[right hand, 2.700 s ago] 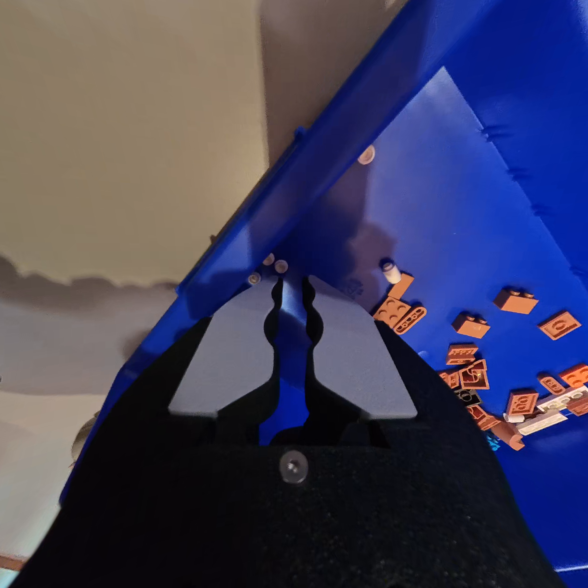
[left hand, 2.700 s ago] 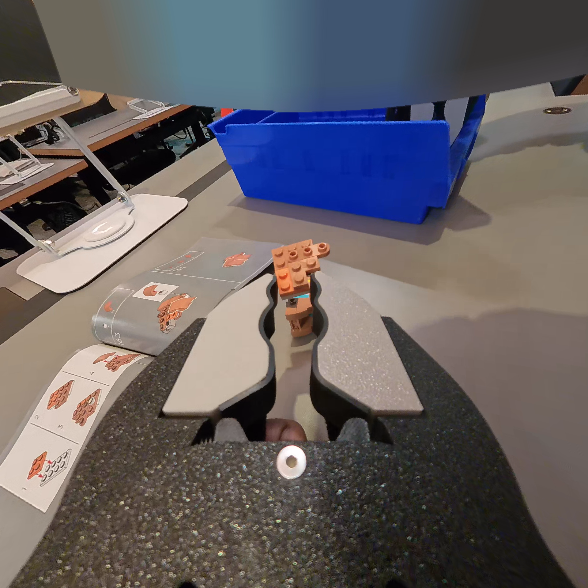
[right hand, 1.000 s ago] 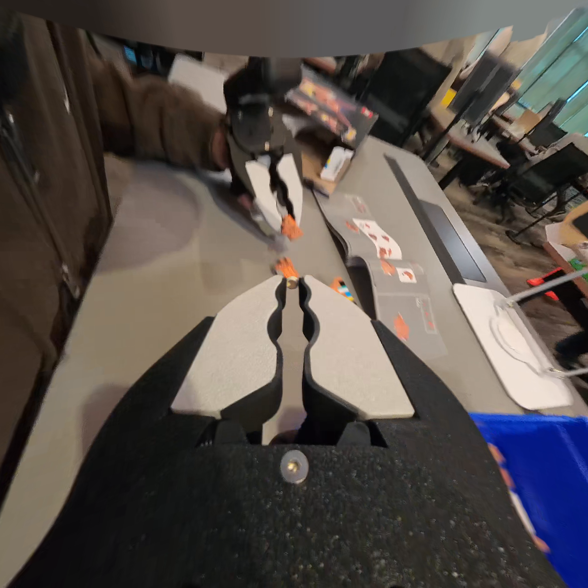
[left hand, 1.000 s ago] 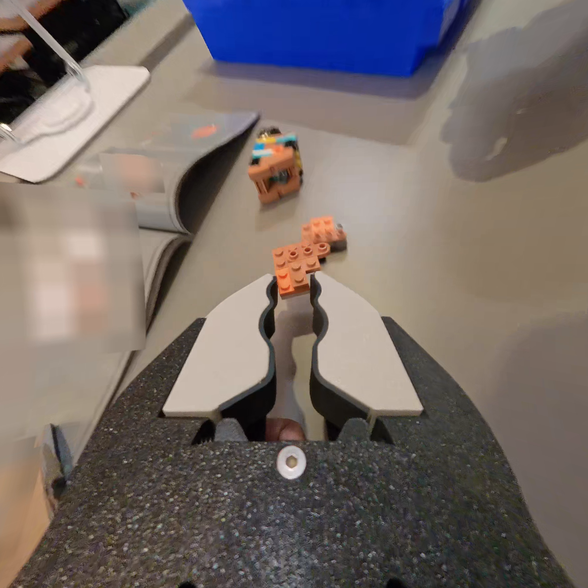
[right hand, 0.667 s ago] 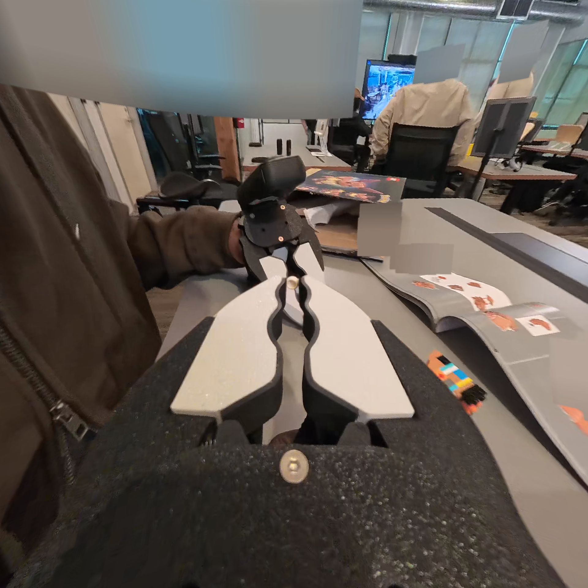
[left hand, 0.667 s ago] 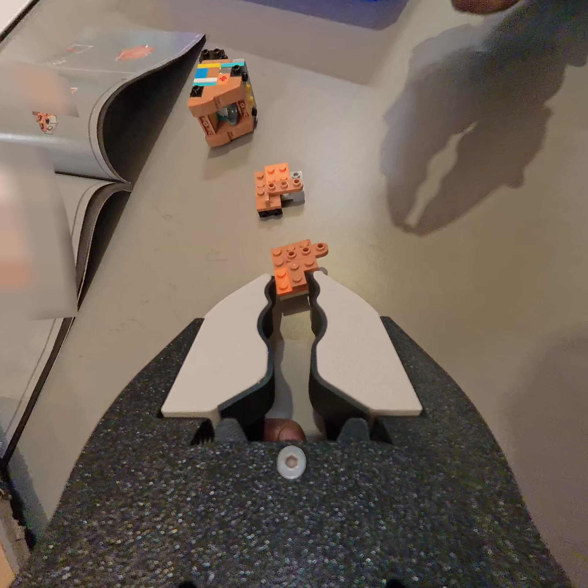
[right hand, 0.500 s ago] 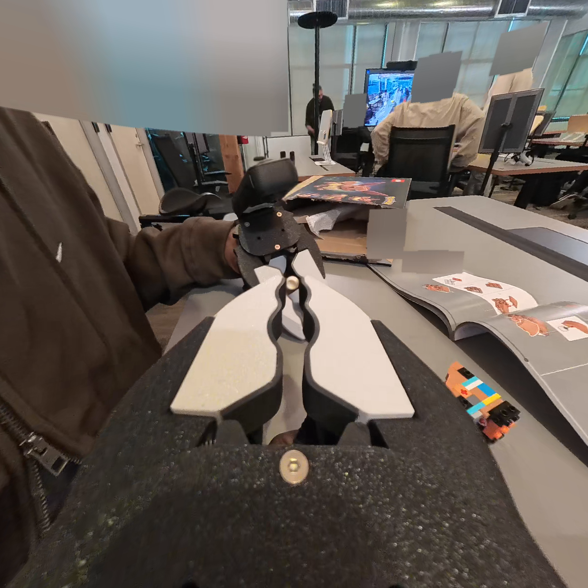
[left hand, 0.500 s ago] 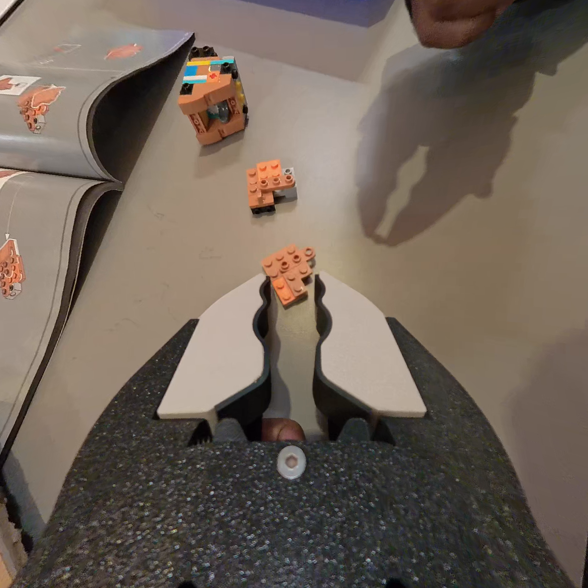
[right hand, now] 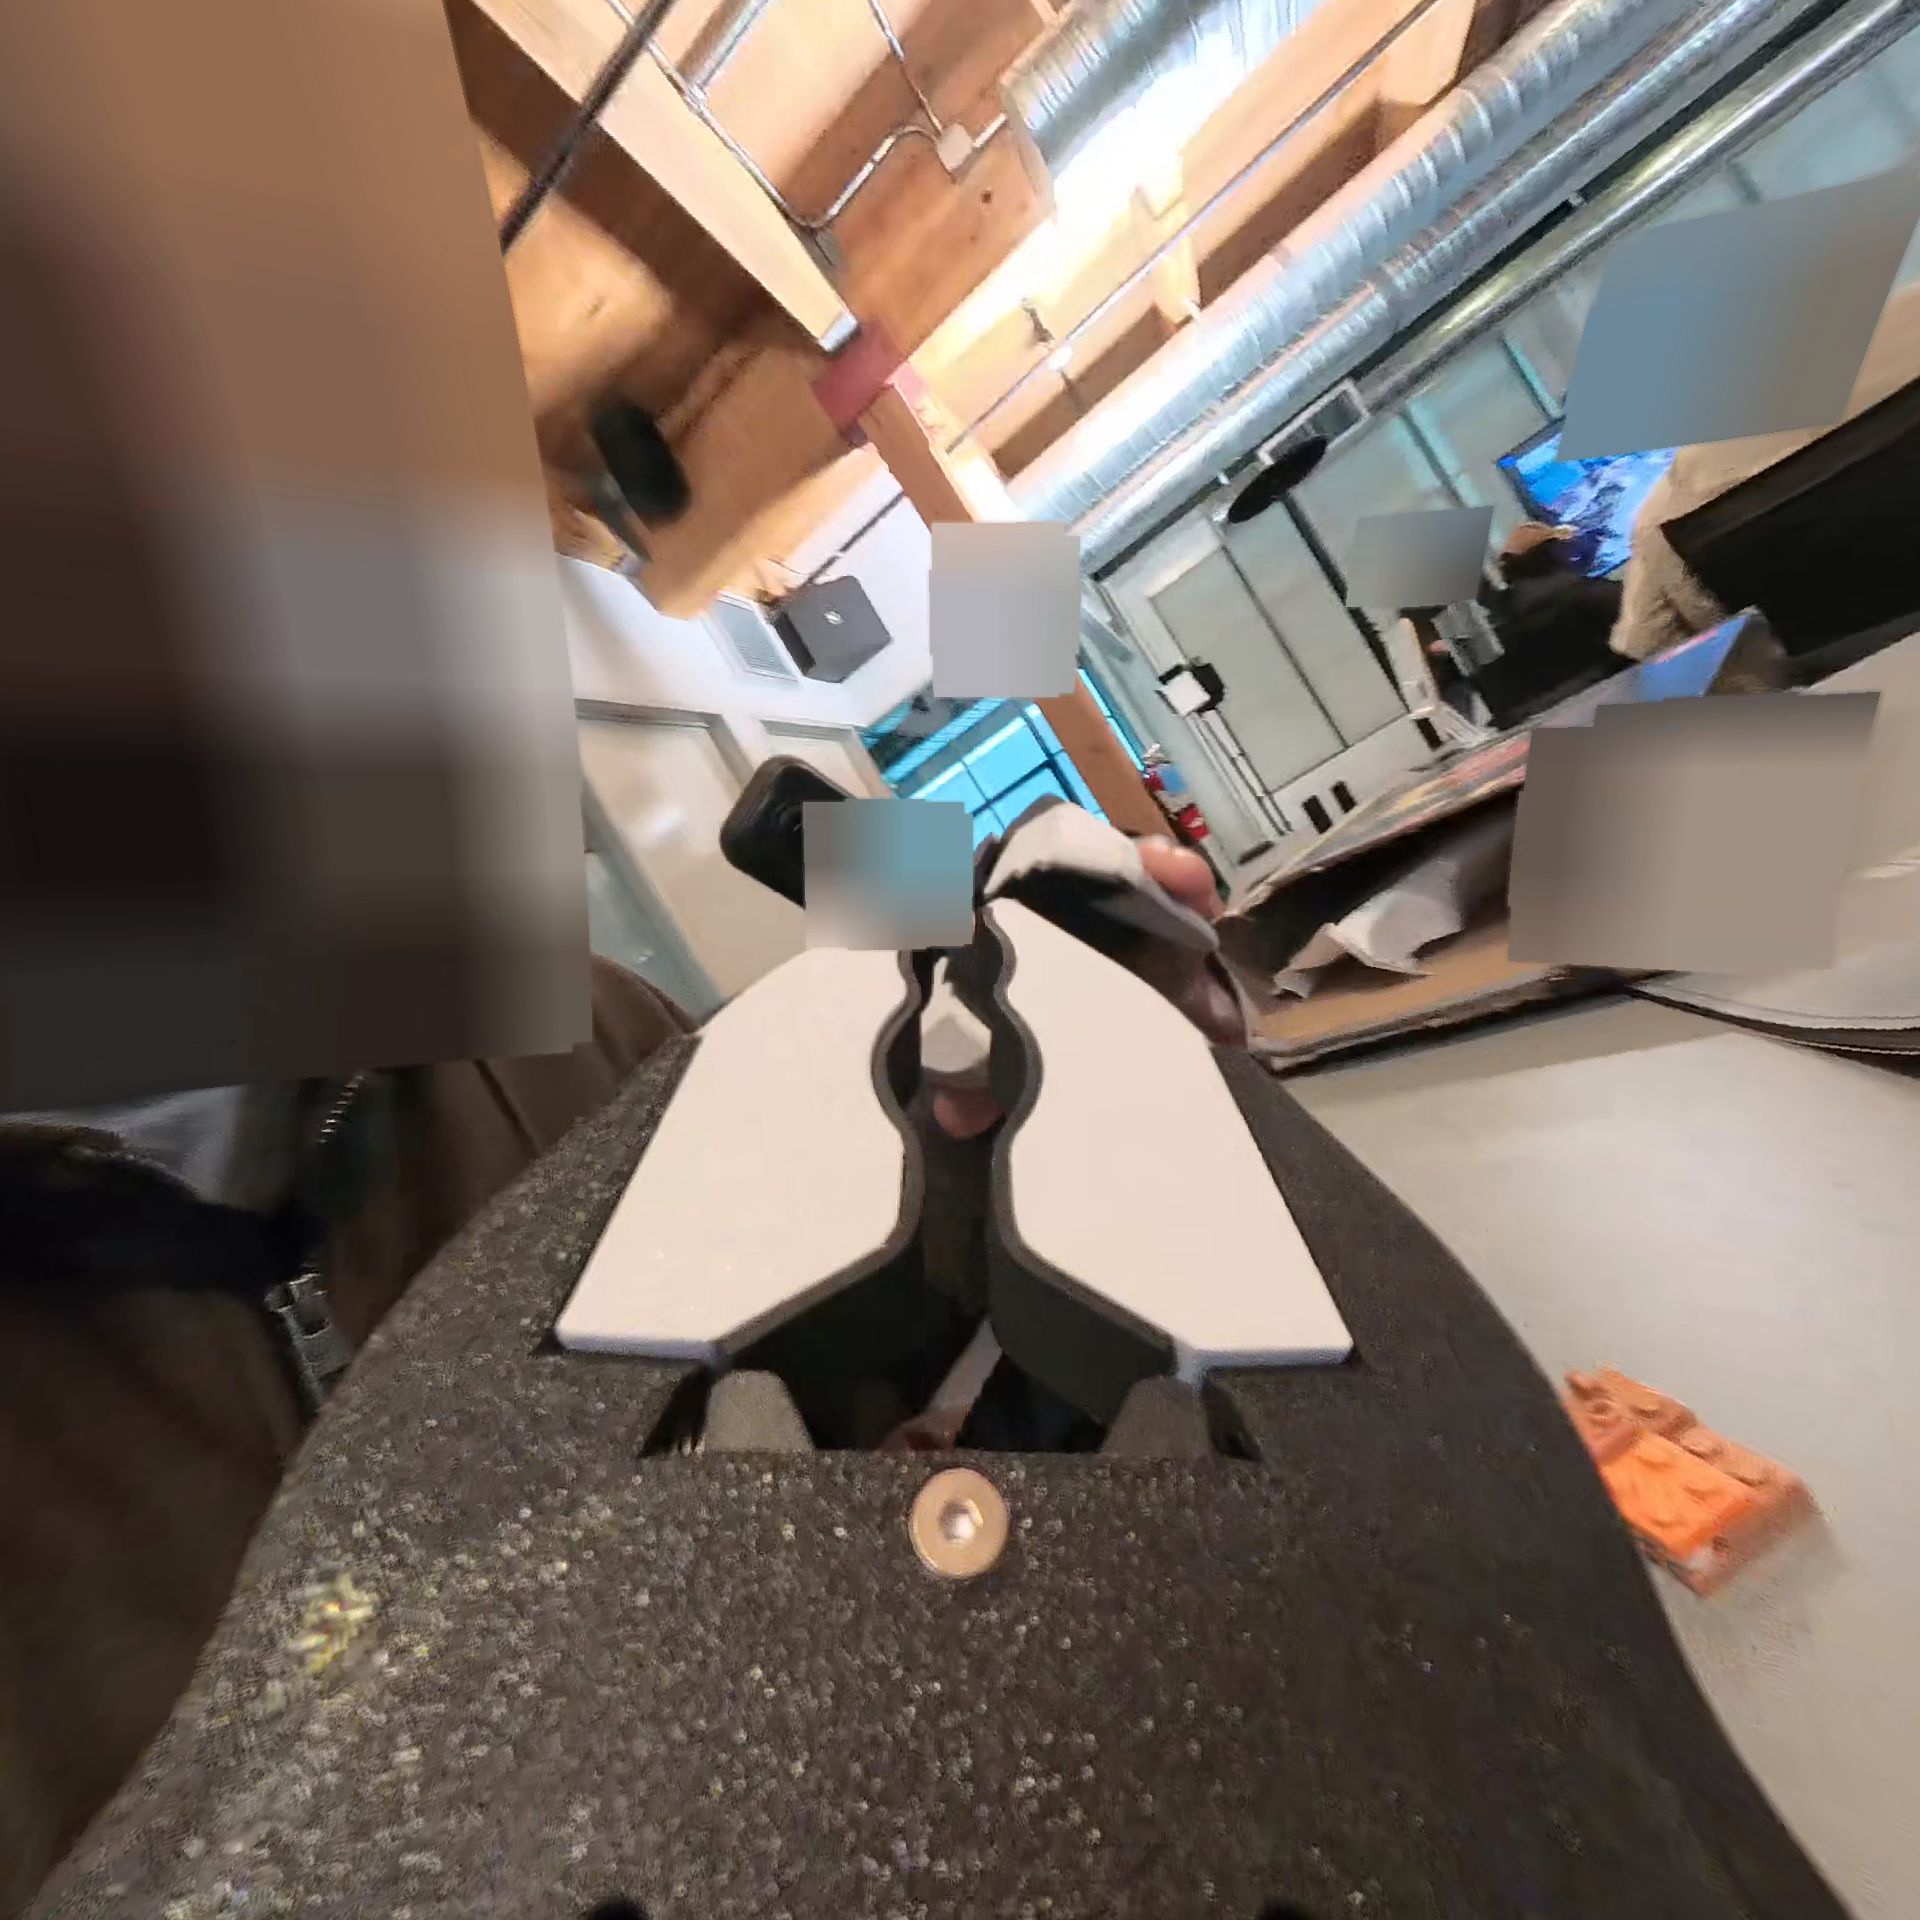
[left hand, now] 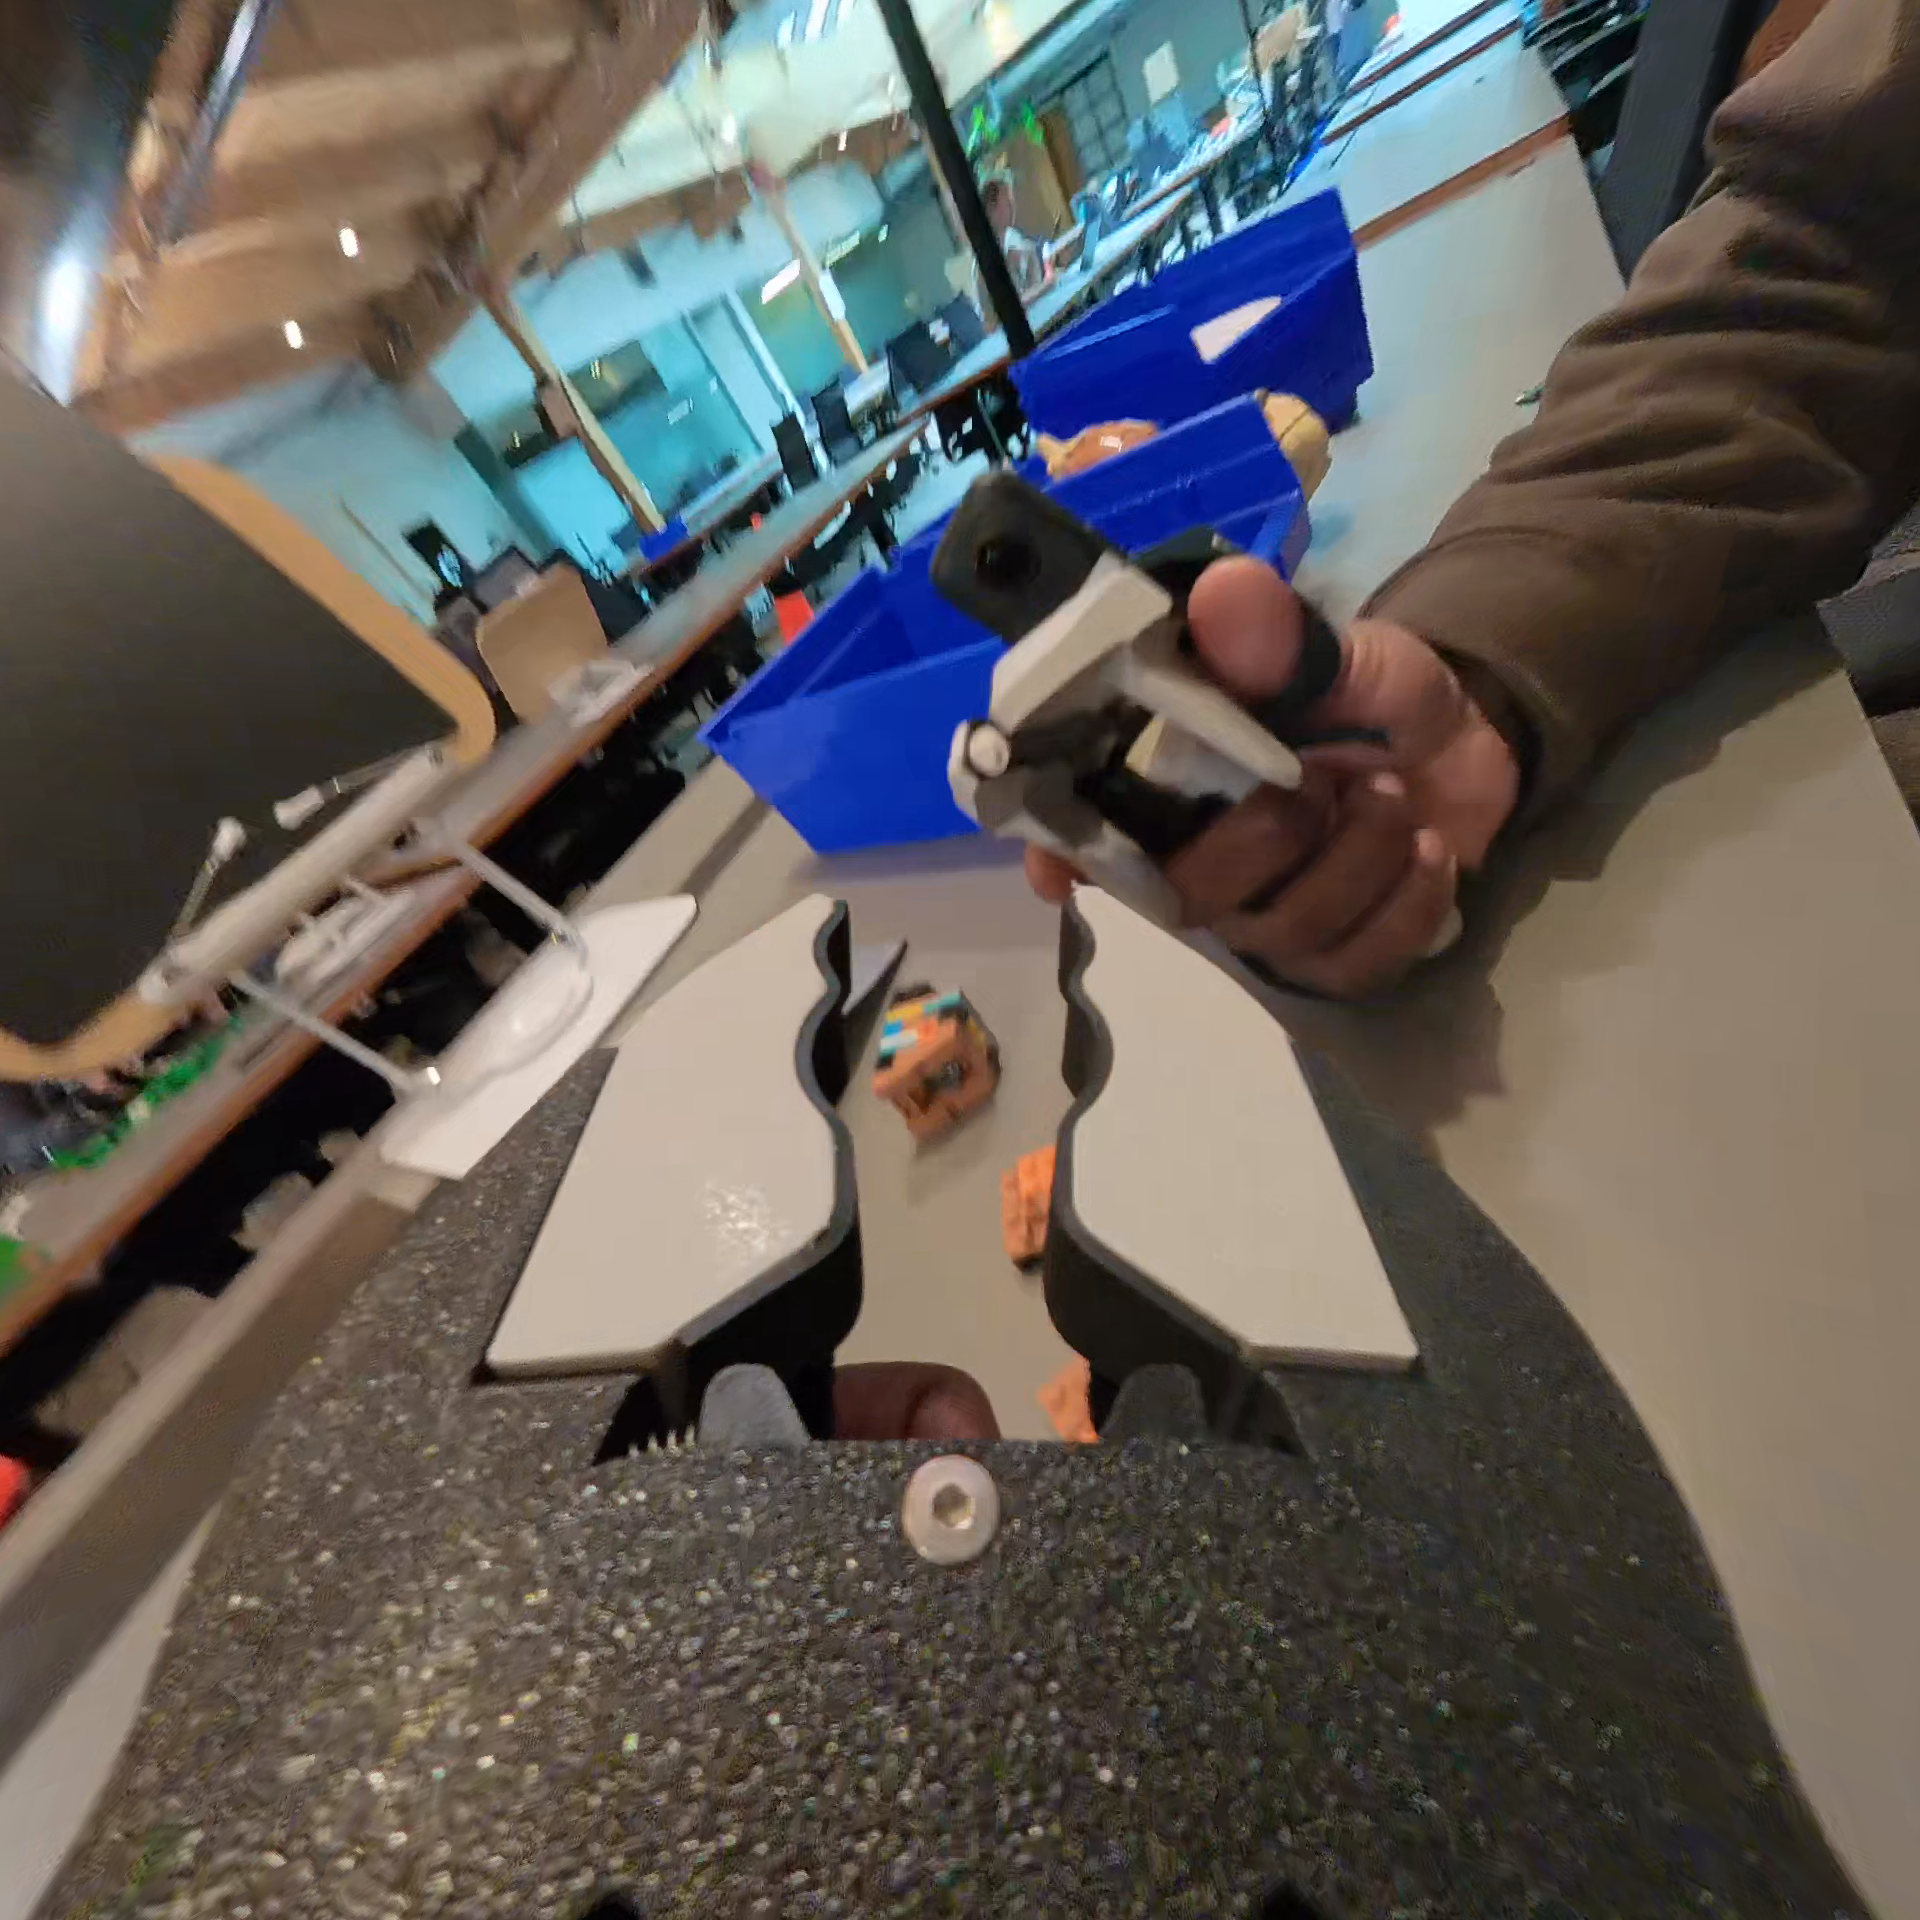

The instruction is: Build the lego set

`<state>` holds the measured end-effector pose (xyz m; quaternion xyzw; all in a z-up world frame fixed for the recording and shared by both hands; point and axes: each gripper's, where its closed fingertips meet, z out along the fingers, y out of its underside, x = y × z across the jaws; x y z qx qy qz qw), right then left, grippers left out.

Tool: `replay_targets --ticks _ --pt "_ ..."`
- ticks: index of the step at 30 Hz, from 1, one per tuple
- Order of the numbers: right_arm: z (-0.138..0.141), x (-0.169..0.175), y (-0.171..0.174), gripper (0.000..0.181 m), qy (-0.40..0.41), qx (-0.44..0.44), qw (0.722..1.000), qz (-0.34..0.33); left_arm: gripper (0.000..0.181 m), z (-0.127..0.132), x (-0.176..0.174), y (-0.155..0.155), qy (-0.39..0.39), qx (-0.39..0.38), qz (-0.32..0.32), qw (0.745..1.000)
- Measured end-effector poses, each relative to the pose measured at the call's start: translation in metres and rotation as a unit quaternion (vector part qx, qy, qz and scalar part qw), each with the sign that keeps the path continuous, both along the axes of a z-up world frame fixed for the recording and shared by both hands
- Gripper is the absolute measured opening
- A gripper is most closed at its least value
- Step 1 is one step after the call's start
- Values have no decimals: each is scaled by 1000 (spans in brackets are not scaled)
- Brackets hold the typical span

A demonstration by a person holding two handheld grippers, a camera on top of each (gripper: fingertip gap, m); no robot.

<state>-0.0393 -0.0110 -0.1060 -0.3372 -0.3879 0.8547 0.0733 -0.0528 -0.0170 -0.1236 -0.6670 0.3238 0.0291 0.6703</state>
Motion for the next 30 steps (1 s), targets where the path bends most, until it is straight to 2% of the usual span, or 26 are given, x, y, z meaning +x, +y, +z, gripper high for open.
replay_targets --ticks 6,9,15,30 --pt "4 5 -6 7 8 -20 999 25 28 14 20 7 58 67 -28 996" --pt "4 4 -9 7 7 -26 999 34 25 14 22 9 86 85 -21 992" --pt "3 3 -15 7 4 -29 999 46 10 15 23 6 97 108 -21 989" --pt "-2 0 -14 7 -25 -11 999 42 9 10 20 8 121 105 -8 987"
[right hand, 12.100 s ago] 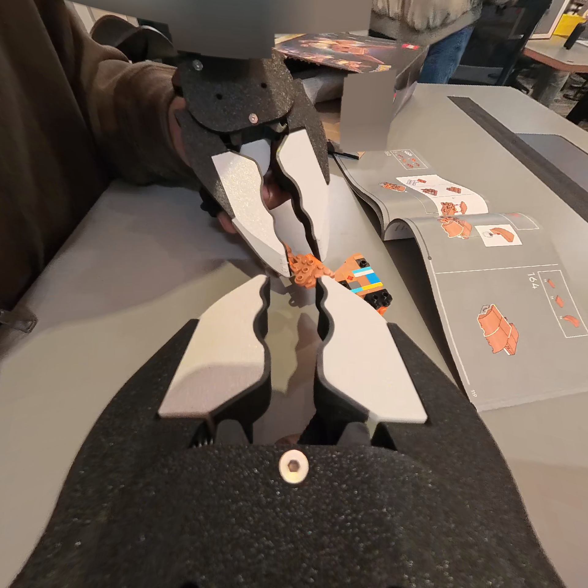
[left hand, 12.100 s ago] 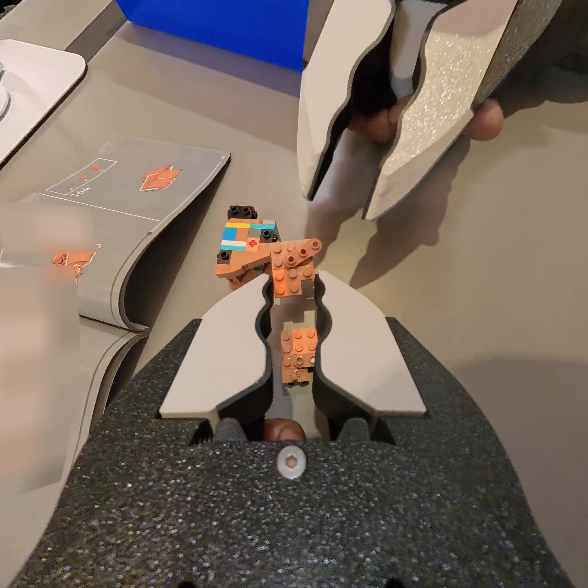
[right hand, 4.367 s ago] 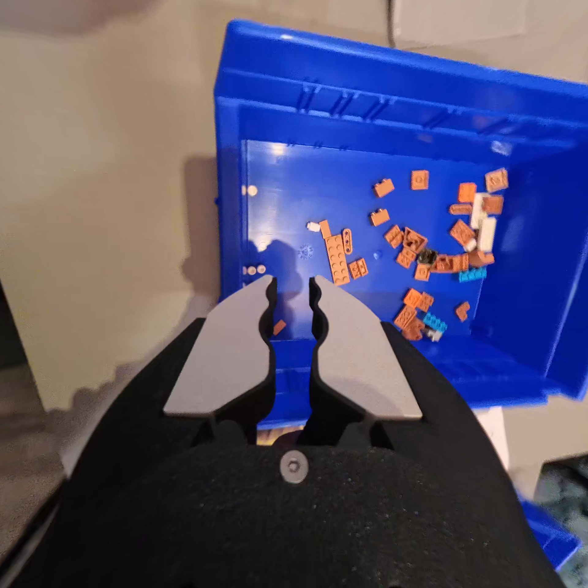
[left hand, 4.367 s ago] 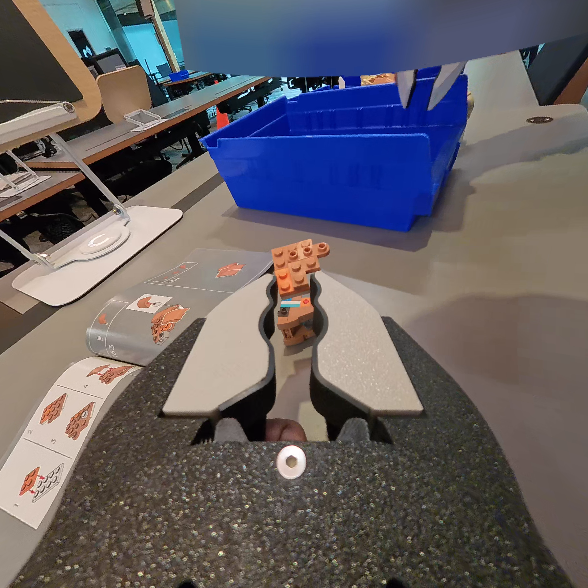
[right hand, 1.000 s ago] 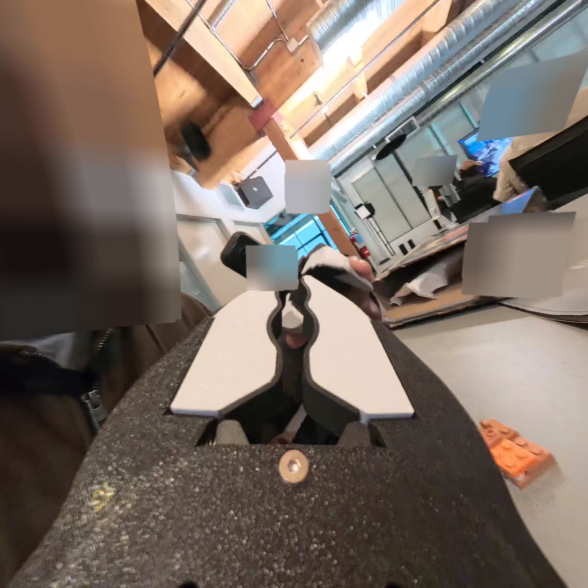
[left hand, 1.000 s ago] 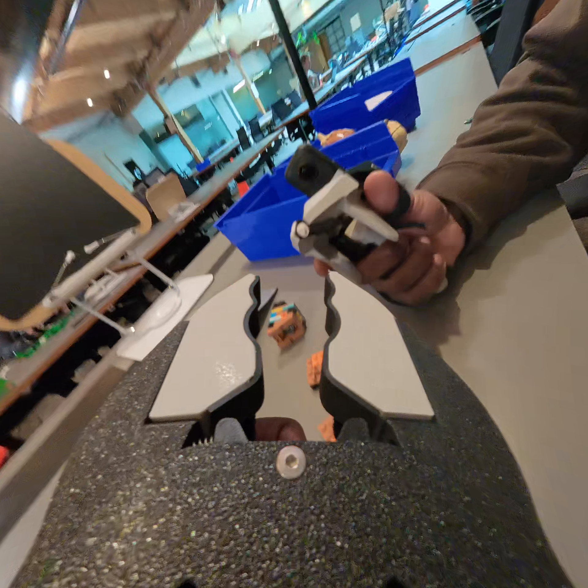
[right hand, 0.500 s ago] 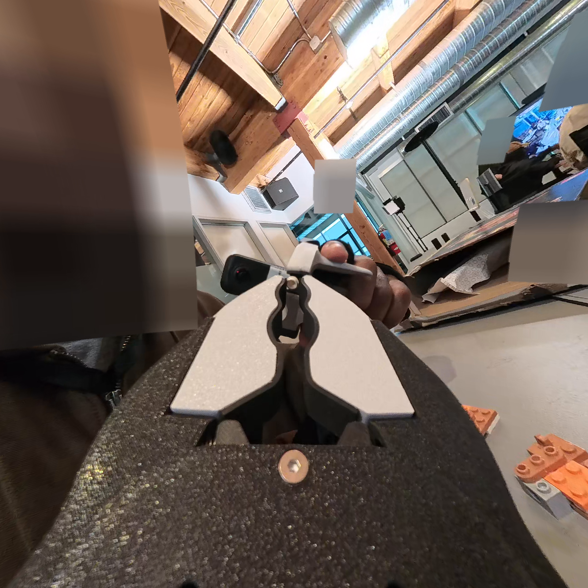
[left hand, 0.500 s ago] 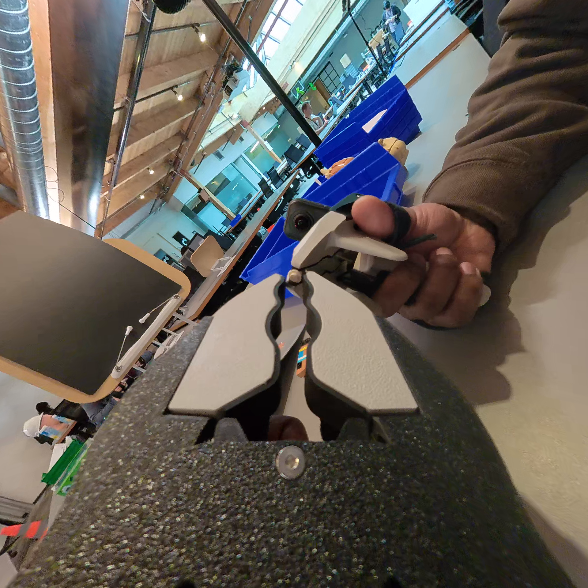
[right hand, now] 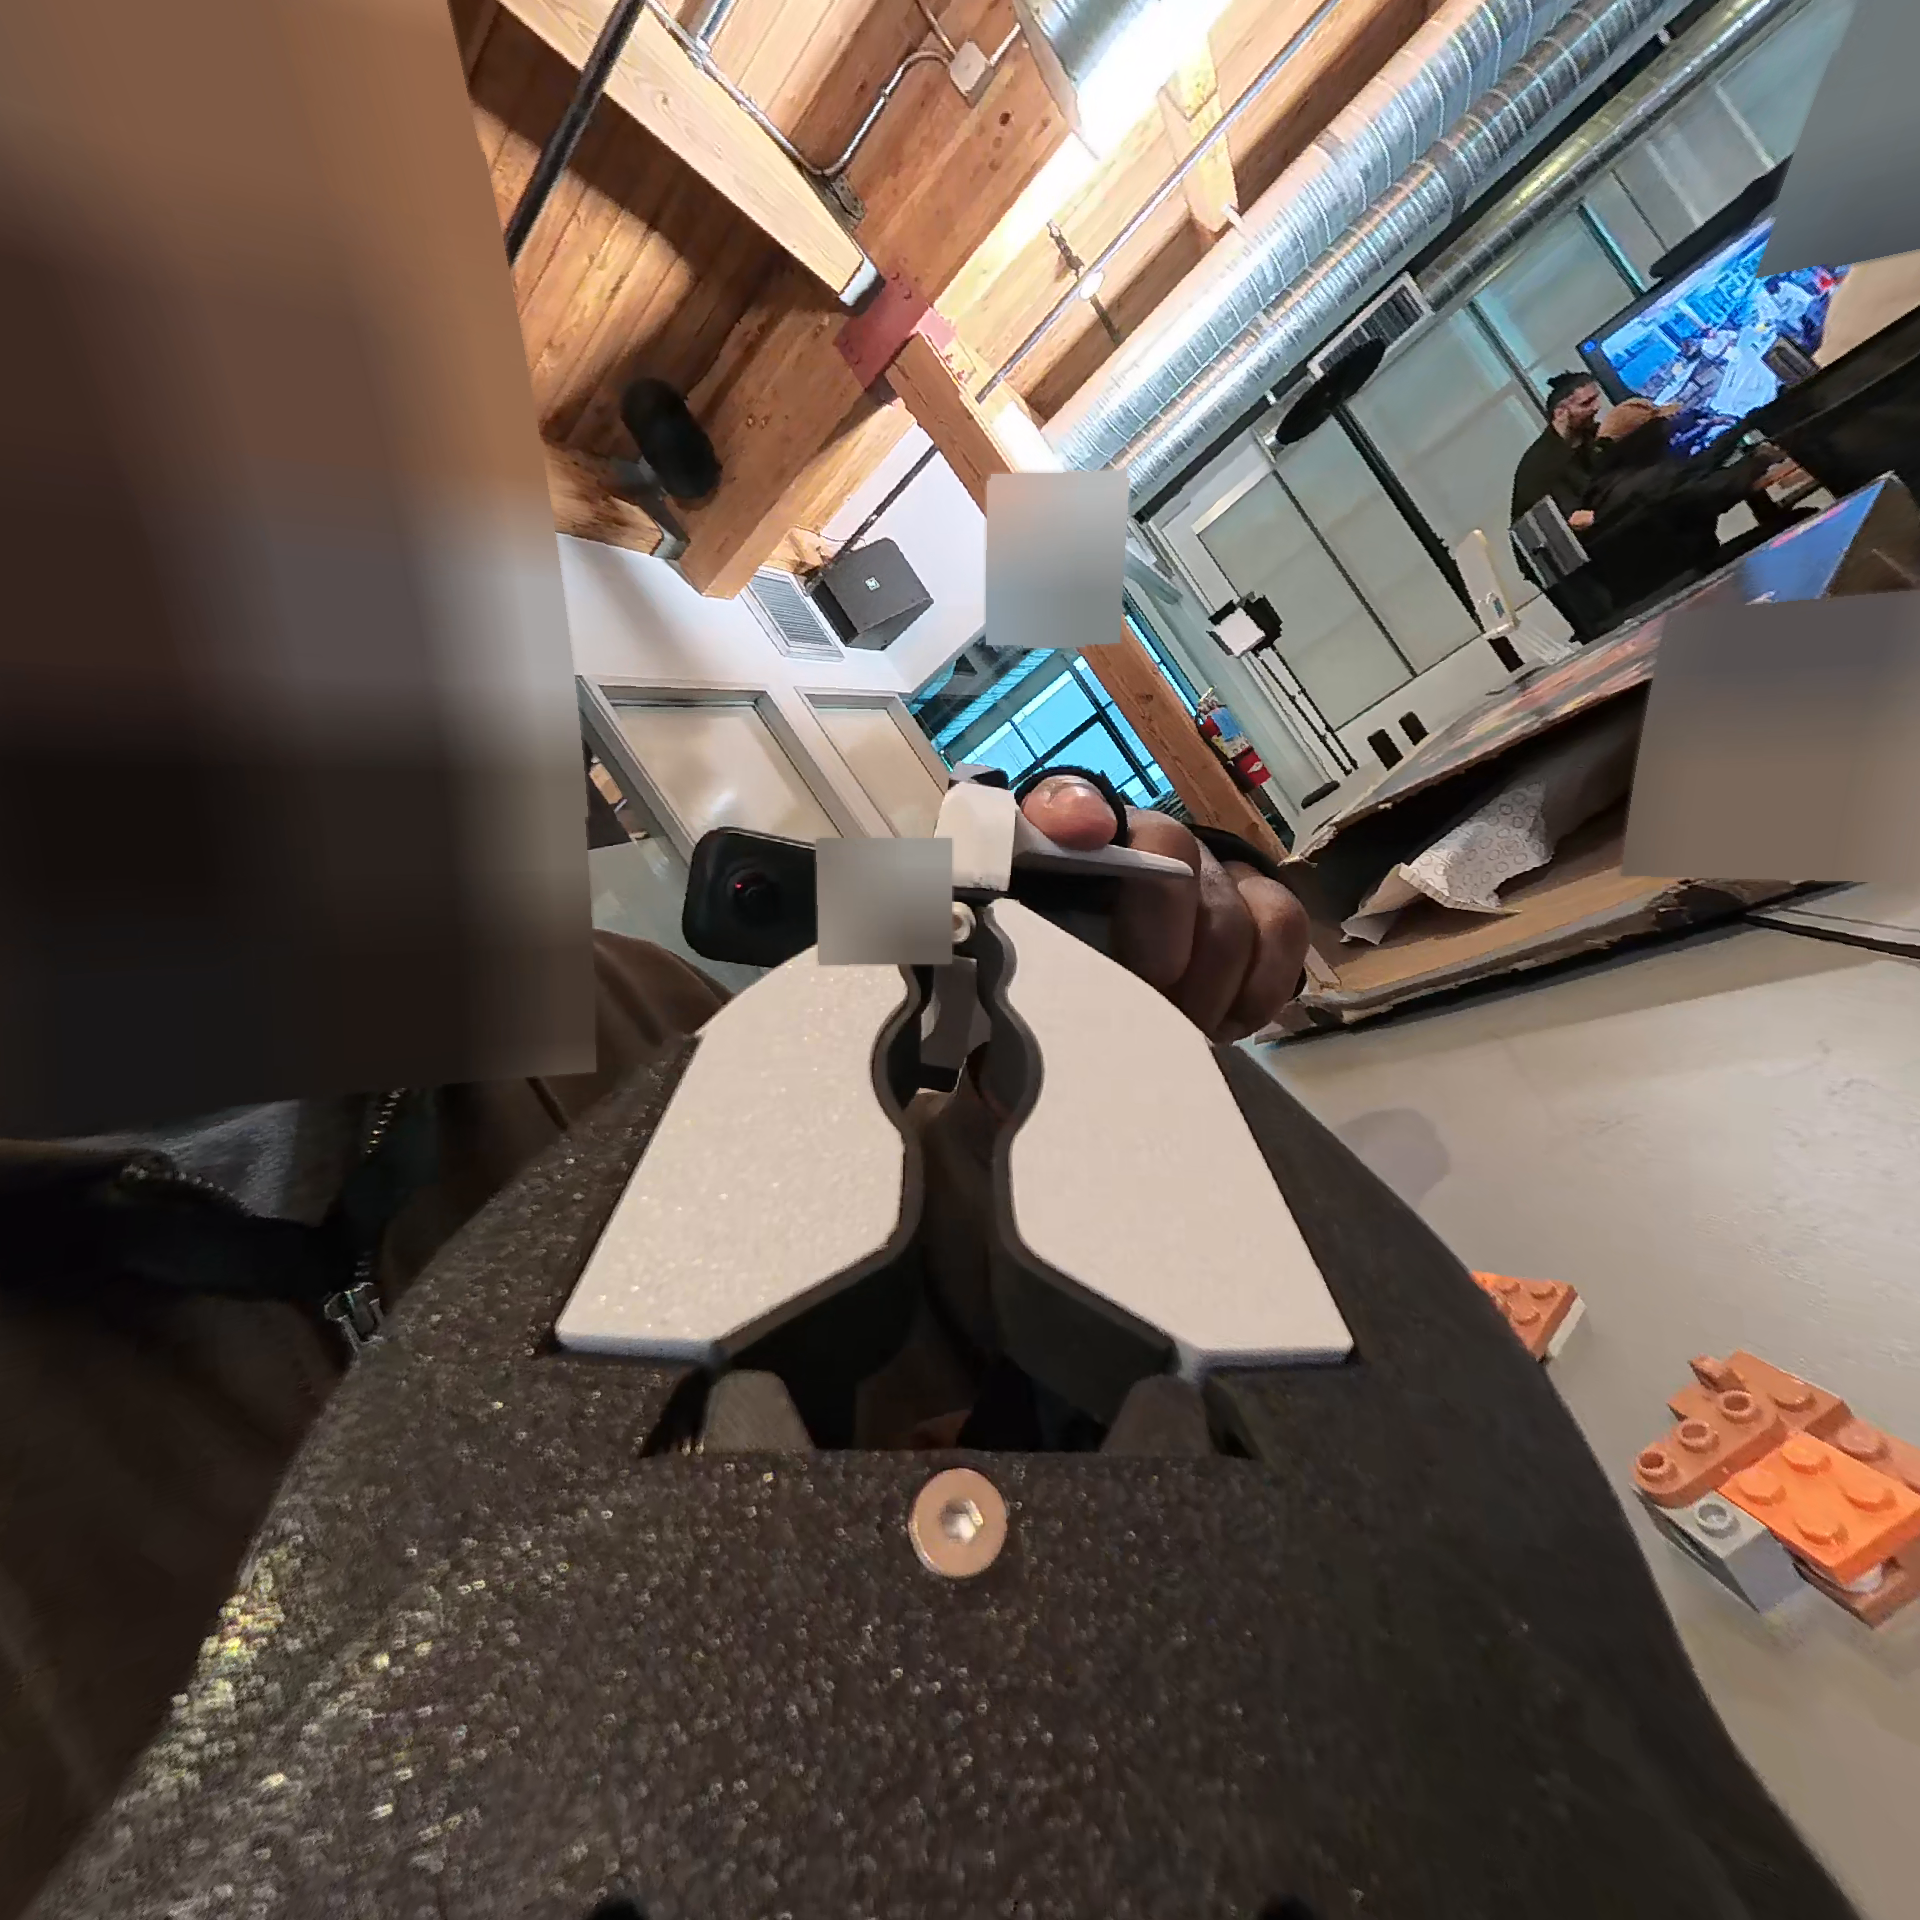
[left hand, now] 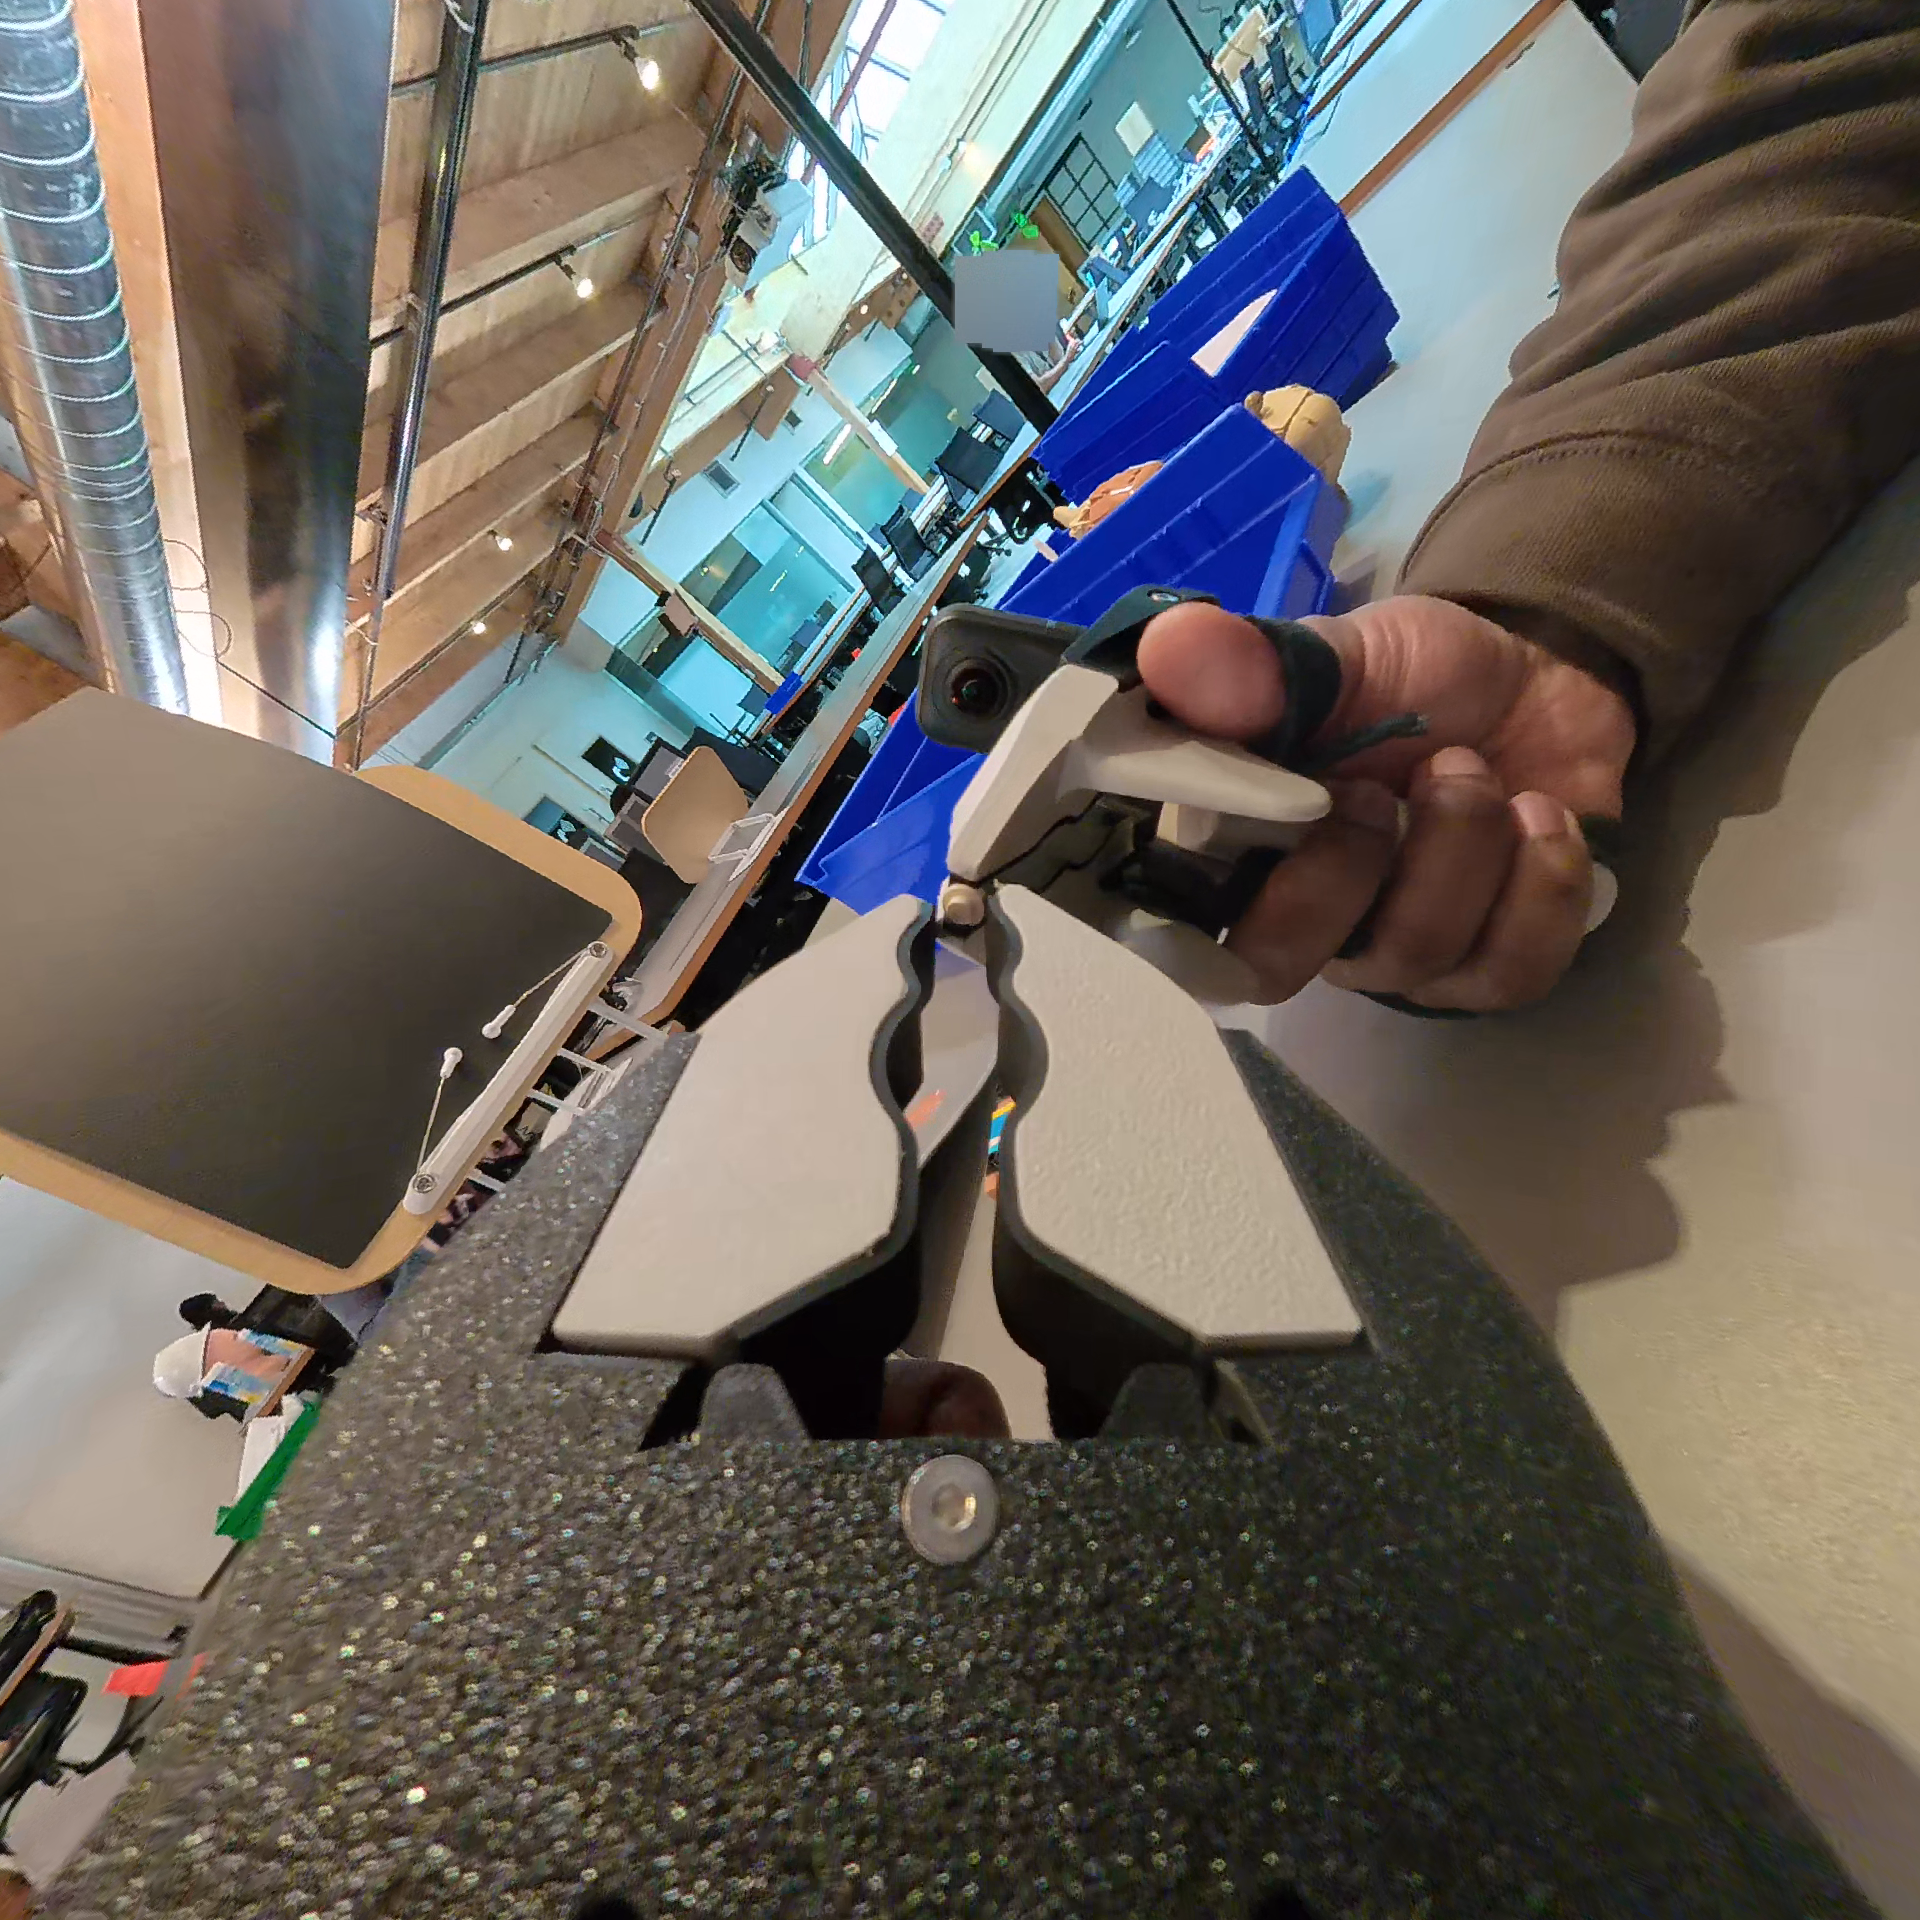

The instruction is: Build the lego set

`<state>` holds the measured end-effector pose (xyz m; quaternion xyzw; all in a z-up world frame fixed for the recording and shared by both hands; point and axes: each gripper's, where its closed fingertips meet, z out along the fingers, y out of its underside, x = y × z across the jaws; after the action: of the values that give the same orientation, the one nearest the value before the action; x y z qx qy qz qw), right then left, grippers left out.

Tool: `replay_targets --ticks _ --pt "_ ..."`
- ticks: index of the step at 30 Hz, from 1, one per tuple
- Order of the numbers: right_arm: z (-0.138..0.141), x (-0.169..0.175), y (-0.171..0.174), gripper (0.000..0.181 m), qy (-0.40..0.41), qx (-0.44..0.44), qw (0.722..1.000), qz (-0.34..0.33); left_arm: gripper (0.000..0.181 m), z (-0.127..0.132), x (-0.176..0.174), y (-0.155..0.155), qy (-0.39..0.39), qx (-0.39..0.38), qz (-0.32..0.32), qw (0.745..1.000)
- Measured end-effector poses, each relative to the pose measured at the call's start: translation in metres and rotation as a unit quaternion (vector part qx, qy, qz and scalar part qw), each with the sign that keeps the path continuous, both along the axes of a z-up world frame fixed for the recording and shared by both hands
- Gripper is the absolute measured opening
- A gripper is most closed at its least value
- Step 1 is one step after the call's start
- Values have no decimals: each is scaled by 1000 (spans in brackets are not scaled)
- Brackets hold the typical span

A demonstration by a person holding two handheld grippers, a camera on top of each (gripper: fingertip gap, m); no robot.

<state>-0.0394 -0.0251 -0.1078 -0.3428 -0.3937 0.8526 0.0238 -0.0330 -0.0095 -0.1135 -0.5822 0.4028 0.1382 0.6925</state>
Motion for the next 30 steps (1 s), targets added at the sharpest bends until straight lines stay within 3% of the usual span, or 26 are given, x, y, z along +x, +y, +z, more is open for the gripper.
replay_targets --ticks 17,23,30 --pt "-2 0 0 7 -17 1 1000 7 8 -2 0 0 35 23 12 999" --pt "-9 -4 2 11 -33 91 995 -34 7 -9 -4 3 47 -16 36 998" --pt "-10 -9 16 11 -68 192 971 -126 7 -10 -18 4 51 -40 80 995"
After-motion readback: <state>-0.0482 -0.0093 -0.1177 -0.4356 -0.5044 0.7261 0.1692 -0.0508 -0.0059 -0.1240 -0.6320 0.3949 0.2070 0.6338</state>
